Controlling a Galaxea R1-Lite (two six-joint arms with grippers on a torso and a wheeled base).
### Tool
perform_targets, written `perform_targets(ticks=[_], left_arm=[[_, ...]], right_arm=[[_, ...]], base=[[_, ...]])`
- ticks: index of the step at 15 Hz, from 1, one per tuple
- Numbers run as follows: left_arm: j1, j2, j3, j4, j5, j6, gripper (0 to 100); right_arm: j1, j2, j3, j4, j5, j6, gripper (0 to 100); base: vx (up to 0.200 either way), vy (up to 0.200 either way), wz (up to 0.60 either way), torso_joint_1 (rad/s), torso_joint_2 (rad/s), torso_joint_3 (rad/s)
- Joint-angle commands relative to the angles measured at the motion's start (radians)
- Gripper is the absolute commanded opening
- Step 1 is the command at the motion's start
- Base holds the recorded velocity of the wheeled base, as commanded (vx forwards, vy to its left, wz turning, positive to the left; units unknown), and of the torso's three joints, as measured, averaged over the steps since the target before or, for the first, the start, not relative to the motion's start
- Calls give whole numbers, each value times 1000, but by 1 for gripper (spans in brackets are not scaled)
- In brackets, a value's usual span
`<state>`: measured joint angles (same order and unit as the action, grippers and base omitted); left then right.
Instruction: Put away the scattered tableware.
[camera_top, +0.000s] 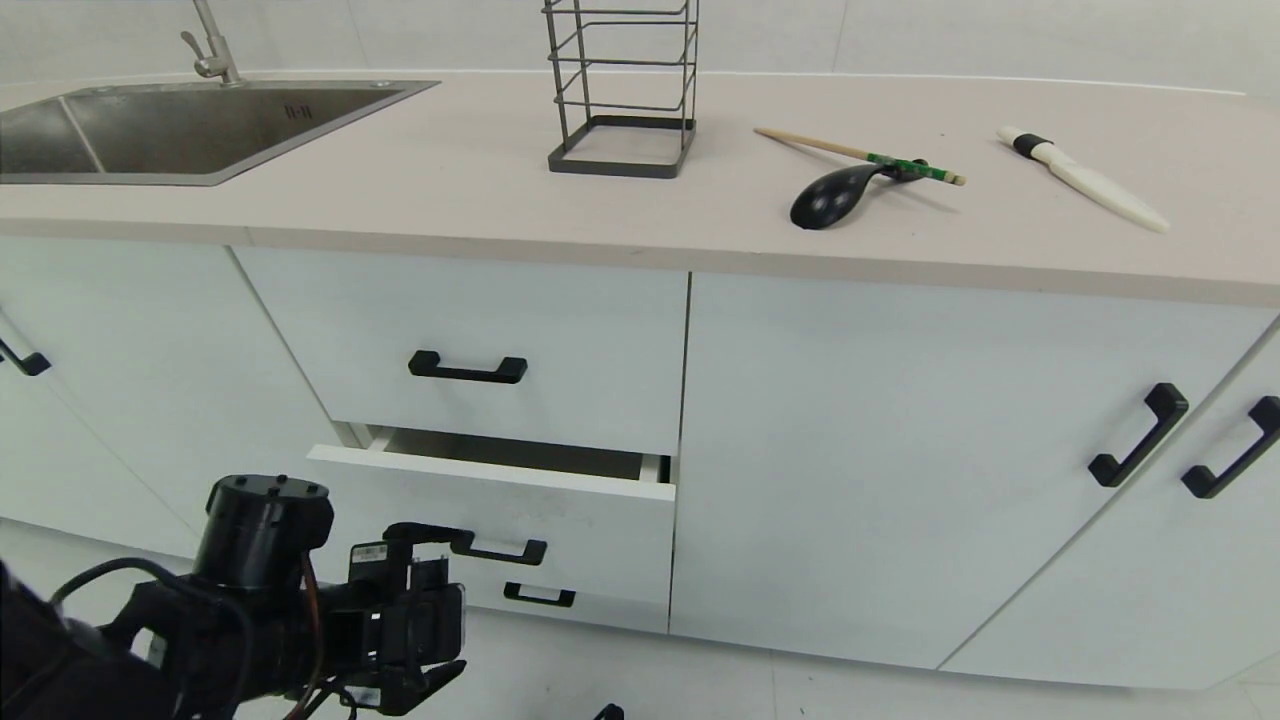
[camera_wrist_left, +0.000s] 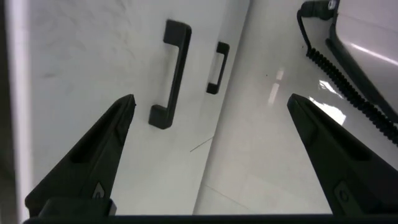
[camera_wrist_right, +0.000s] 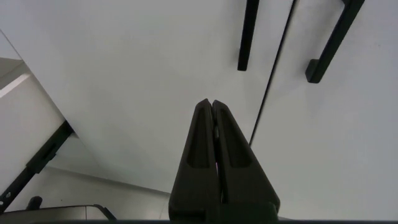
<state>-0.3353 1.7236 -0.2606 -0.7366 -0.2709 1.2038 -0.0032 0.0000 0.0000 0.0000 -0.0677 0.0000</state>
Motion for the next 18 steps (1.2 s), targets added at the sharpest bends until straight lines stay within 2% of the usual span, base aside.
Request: perform_targets(ticks=[1,4,9,18], left_arm=[[-41,-170,40,6,2,-18,100],[-36,-148,8,-9,4,-75,100],[-41,-35,-103,-24,2,-76,100],[-37,137,-192,-93,-1,-79,100]], right_arm=[[0,2,0,0,0,0,0],[0,2,0,0,0,-2,0],[0,2,0,0,0,0,0],[0,2,0,0,0,0,0]], base=[[0,0,0,0,0,0],[0,0,0,0,0,0],[0,0,0,0,0,0],[0,0,0,0,0,0]])
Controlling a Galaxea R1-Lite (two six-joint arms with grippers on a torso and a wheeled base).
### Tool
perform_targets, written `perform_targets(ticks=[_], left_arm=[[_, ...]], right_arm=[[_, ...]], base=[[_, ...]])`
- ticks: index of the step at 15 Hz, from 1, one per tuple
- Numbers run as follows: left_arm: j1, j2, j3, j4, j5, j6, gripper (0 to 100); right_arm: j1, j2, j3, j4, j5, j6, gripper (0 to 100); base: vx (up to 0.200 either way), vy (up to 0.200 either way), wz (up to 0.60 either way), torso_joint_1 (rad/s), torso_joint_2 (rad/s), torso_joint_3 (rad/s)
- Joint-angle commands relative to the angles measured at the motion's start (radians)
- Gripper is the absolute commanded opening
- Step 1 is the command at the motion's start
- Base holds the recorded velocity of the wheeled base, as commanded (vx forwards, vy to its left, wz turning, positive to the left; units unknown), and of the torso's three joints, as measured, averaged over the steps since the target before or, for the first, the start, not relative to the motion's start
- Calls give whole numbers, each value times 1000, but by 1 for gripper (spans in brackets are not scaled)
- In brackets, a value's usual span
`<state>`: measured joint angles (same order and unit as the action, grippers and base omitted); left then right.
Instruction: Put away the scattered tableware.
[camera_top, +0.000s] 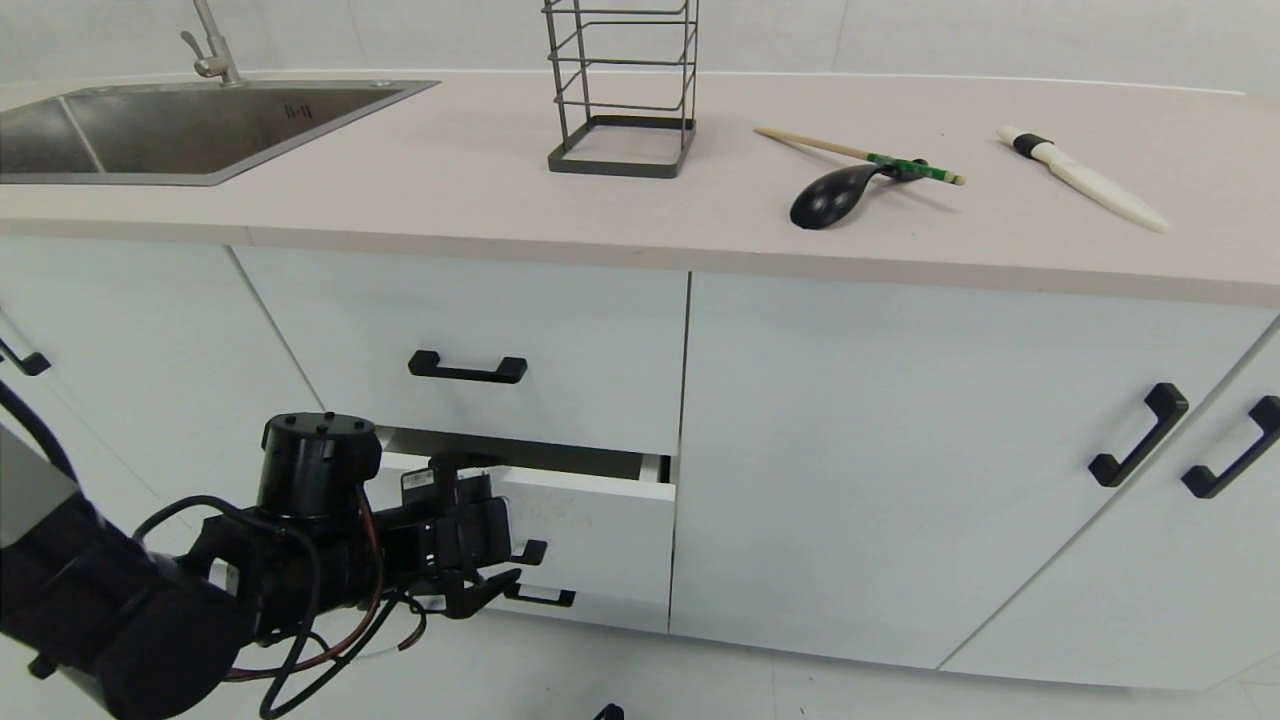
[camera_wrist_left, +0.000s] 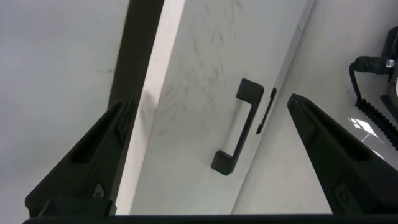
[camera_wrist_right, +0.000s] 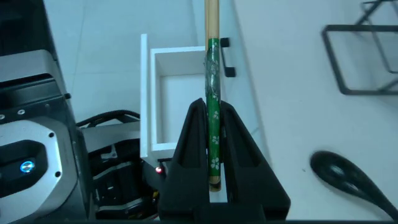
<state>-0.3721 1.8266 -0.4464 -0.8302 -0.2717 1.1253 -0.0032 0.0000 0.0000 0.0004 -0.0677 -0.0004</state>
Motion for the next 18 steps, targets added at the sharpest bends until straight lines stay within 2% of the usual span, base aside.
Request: perform_targets(ticks=[1,8,12,15,18], left_arm=[[2,39,-14,-15,0,-1,100],[-4,109,-77,-20,0,1,100],[-5,134,-64,-23,-1,5,100],[-11,106,-21,-23,-17,7,100],[-34,-96,179,-15,-21,5,100]], right_arm=[[0,2,0,0,0,0,0],[0,2,0,0,0,0,0],[0,2,0,0,0,0,0],[0,2,0,0,0,-1,0],[0,2,0,0,0,0,0]], base=[[0,0,0,0,0,0],[0,0,0,0,0,0],[0,0,0,0,0,0],[0,0,0,0,0,0],[0,0,0,0,0,0]])
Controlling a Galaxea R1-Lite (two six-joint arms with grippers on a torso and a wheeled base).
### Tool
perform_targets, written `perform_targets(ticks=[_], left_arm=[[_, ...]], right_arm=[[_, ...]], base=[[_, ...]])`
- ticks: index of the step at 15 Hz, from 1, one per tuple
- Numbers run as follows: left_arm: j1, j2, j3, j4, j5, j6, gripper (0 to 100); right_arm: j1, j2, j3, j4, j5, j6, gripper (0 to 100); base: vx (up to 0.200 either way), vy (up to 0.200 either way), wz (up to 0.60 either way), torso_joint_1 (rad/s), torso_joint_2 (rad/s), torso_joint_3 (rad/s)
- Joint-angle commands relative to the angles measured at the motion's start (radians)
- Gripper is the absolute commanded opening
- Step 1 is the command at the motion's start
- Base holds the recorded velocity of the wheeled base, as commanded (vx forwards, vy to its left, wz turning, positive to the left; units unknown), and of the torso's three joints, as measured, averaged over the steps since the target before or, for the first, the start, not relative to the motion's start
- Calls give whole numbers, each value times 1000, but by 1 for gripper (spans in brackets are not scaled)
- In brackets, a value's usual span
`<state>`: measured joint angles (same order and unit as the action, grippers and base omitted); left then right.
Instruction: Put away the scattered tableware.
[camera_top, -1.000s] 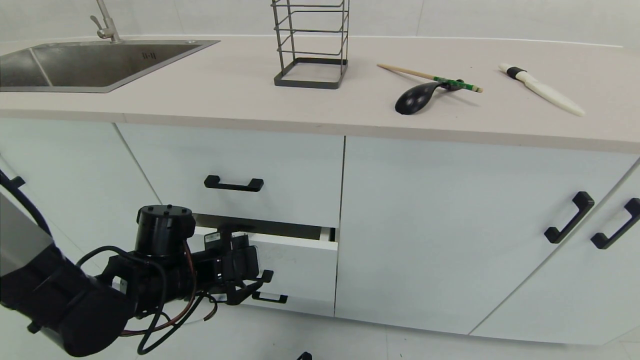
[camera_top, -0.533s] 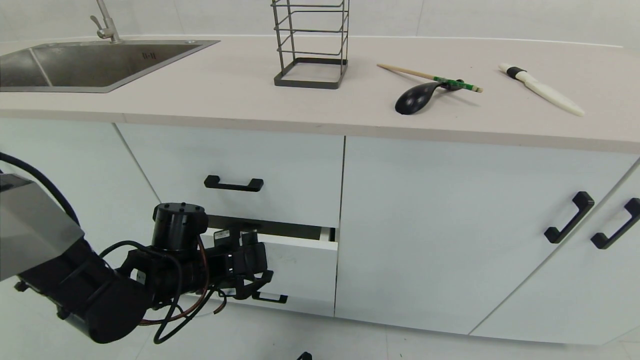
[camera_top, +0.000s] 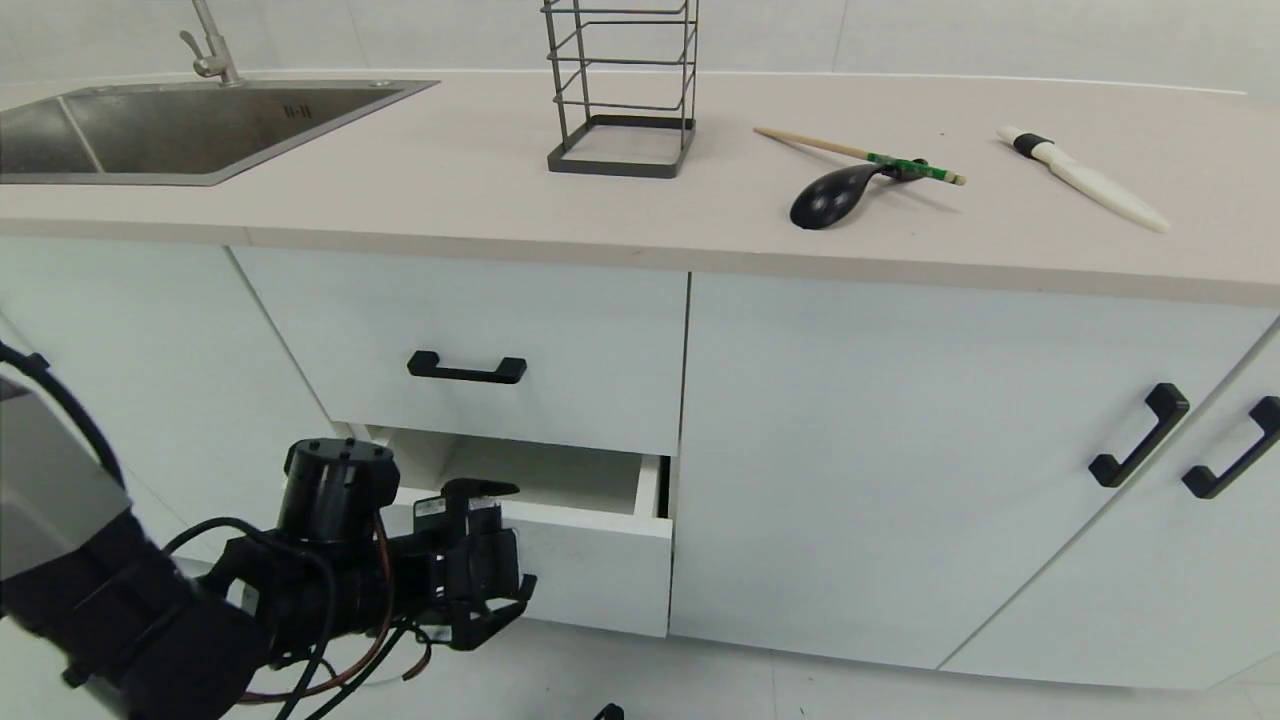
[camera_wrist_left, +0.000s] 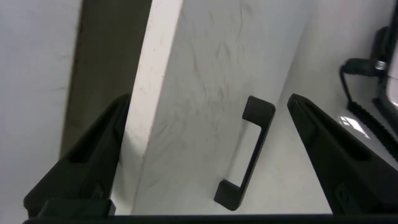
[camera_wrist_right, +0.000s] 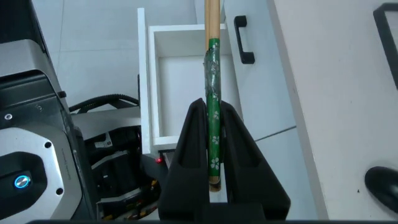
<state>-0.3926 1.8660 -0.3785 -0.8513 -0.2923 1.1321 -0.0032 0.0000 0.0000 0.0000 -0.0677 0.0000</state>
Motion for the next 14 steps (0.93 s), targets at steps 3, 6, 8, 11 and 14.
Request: perform_targets(ticks=[3,6,8,11,14], left_arm=[[-83,-317,293,17,7,-15,100],[-95,-344,296,23,9,-25,100],[-97,-341,300,23,9,-29,100],[-98,-344,303,23,2,-29,100],[-100,-363,305,24,1,-31,100]], right_arm=[[0,2,0,0,0,0,0],[0,2,0,0,0,0,0],[0,2,0,0,0,-2,0],[0,2,0,2,0,0,0],[0,2,0,0,0,0,0]], base=[[0,0,0,0,0,0],[0,0,0,0,0,0],[0,0,0,0,0,0],[0,0,0,0,0,0],[0,0,0,0,0,0]])
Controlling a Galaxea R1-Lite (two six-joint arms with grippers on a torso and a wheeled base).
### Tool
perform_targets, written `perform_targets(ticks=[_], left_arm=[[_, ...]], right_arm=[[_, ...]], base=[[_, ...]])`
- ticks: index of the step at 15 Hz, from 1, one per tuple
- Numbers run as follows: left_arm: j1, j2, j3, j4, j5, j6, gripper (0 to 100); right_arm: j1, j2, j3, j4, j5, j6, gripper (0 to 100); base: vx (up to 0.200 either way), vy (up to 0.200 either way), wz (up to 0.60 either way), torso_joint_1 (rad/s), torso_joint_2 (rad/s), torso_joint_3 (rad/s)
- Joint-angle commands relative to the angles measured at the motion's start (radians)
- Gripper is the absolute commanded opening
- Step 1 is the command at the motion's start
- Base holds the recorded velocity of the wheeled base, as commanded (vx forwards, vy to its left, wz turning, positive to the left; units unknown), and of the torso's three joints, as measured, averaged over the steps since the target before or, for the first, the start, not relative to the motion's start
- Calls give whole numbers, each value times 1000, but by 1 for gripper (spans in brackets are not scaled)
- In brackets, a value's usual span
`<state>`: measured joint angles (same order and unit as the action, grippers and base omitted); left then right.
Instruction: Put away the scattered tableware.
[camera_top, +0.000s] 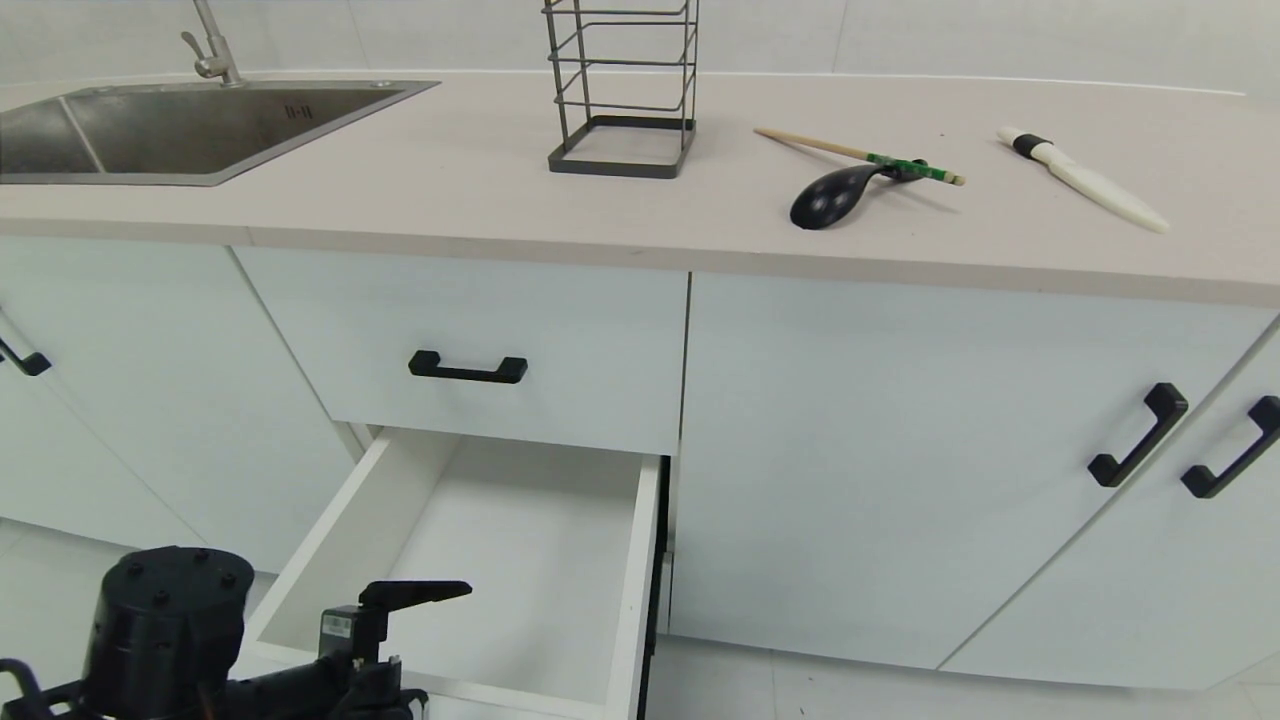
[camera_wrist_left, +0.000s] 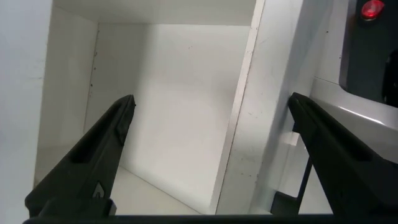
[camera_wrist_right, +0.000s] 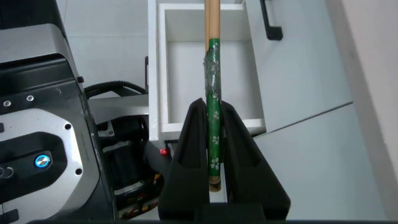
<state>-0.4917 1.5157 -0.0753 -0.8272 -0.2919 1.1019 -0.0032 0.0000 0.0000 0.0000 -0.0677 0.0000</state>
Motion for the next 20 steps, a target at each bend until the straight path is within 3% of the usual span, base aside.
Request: perform_targets(ticks=[1,3,9,12,13,14,16,17,18,19,20], left_arm=[[-1,-26,15,0,0,-1,100],[1,-68,46,0,0,-2,100],[-22,-259,46,39,5,-47,100],[-39,-417,0,115,39,-103,100],[-25,-480,-31,154,77,-125,100],[-10,-554,-96,214,160,-201,100],[35,-582,-208,295,255,-435,100],[56,-572,-248,313,264,-521,100],[116,-523,-317,342,260,-685,100],[162,-485,-345,344,237,-777,100],[199,-447,-350,332,174,-860,100]], right_arm=[[0,2,0,0,0,0,0],[0,2,0,0,0,-2,0],[0,2,0,0,0,0,0],[0,2,0,0,0,0,0],[0,2,0,0,0,0,0],[0,2,0,0,0,-2,0],[0,2,0,0,0,0,0],[0,2,0,0,0,0,0],[0,2,0,0,0,0,0],[0,2,0,0,0,-2,0],[0,2,0,0,0,-2,0]], base=[[0,0,0,0,0,0],[0,0,0,0,0,0],[0,0,0,0,0,0],[0,0,0,0,0,0],[0,0,0,0,0,0],[0,0,0,0,0,0],[0,0,0,0,0,0],[0,0,0,0,0,0],[0,0,0,0,0,0],[0,0,0,0,0,0],[0,0,0,0,0,0]])
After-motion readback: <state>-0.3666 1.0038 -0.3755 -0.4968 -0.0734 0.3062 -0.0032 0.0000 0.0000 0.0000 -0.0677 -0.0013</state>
